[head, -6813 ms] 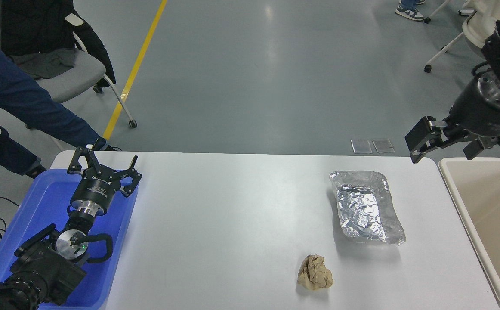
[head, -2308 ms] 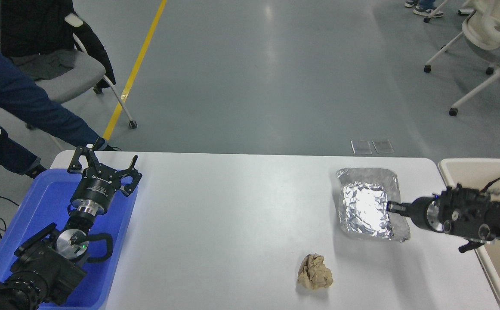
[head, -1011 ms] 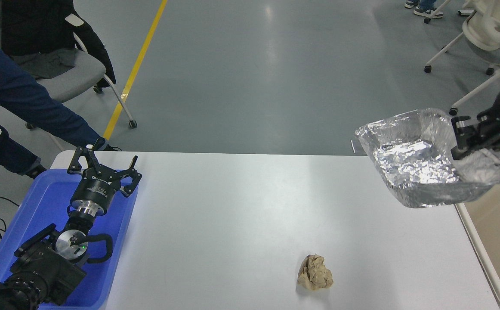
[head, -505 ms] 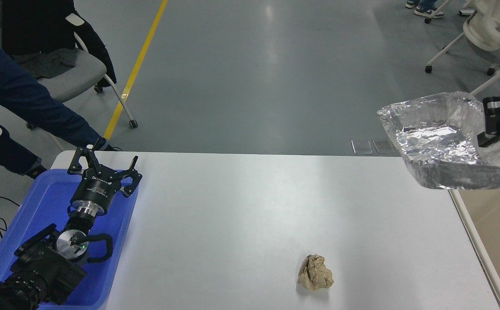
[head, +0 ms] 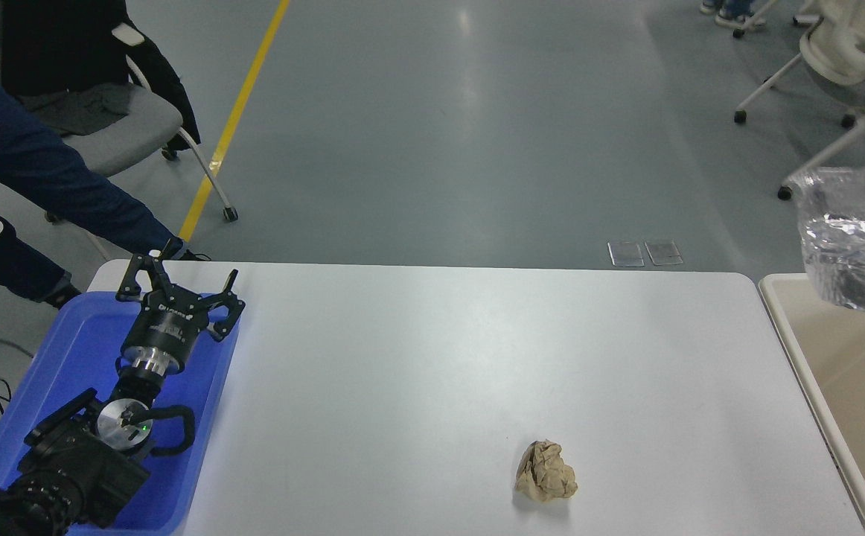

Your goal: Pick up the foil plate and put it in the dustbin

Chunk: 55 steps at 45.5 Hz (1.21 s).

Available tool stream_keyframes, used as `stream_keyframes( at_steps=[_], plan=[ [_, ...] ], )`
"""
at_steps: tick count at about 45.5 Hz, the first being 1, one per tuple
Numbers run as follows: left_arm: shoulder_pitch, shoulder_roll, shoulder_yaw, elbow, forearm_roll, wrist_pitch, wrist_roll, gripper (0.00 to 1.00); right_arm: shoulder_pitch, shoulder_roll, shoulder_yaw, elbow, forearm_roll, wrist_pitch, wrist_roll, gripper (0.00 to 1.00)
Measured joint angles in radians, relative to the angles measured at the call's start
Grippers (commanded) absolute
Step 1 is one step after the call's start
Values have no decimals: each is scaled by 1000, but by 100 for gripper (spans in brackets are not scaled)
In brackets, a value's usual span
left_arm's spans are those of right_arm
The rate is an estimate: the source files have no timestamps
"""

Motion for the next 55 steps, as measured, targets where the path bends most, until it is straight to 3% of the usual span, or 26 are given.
stream_keyframes(
  at_steps=[28, 55],
  plan=[
    [0, 0, 0, 0, 0, 0, -1, 100, -958, -16, 641, -456, 9, -569, 1, 0],
    [0, 0, 0, 0, 0, 0, -1, 100, -1382, 224, 914, -946, 9, -675, 0, 0]
  ],
)
